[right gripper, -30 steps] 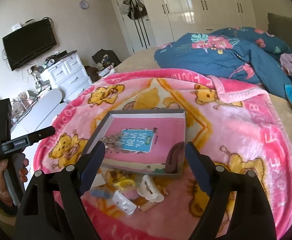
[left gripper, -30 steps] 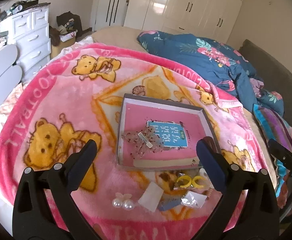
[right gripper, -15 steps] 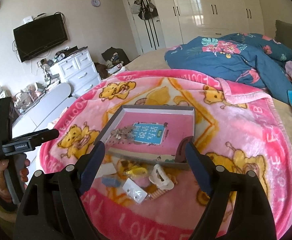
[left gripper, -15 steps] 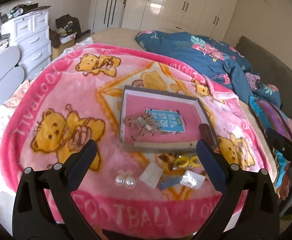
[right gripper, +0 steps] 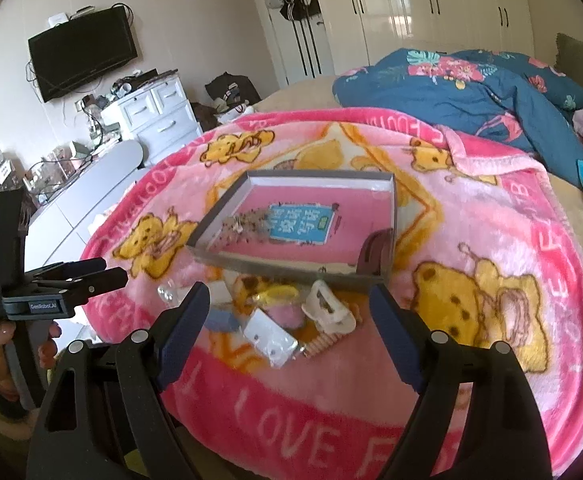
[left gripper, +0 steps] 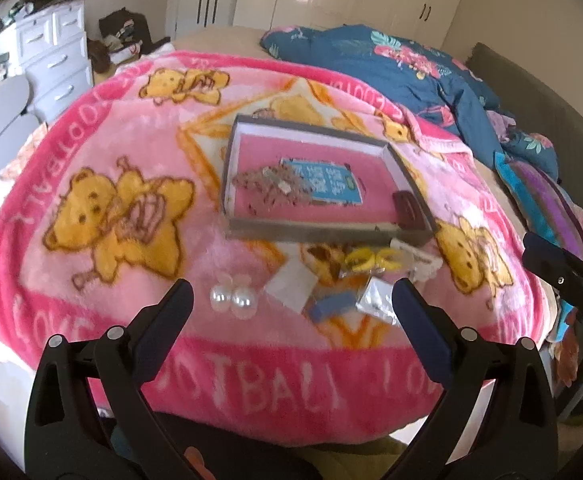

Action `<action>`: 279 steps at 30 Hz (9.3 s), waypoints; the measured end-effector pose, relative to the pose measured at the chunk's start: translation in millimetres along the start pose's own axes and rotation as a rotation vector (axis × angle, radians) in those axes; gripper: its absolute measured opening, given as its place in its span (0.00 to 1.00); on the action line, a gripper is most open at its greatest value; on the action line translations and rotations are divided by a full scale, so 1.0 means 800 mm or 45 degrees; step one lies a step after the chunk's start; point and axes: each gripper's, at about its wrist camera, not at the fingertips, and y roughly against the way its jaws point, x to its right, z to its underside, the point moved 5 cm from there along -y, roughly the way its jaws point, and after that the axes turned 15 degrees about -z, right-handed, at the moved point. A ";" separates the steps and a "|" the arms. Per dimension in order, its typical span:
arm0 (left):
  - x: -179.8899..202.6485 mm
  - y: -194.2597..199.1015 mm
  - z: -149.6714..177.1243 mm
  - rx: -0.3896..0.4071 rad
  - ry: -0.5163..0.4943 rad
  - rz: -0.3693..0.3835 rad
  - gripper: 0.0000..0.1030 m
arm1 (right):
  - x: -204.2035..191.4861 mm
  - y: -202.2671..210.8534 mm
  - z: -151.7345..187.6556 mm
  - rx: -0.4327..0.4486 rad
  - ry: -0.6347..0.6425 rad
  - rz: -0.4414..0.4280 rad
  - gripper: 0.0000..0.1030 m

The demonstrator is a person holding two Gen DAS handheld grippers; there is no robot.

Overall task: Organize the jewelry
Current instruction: 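Lift both open tools away from the tray, then grasp a small clear packet with the left tool while the right tool grasps the white claw clip, then carry the packet and claw clip into the grey tray and release both, then withdraw both open tools from the tray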

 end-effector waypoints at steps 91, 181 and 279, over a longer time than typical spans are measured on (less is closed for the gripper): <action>0.059 -0.076 -0.036 -0.078 0.149 0.321 0.05 | 0.110 -0.028 0.056 -0.036 -0.048 0.133 0.36; 0.095 -0.188 -0.093 -0.152 -0.048 0.190 0.06 | 0.168 -0.231 -0.098 -0.098 -0.147 0.067 0.53; 0.044 -0.037 0.049 -0.015 -0.140 -0.051 0.91 | 0.026 -0.017 0.039 -0.009 0.035 0.031 0.89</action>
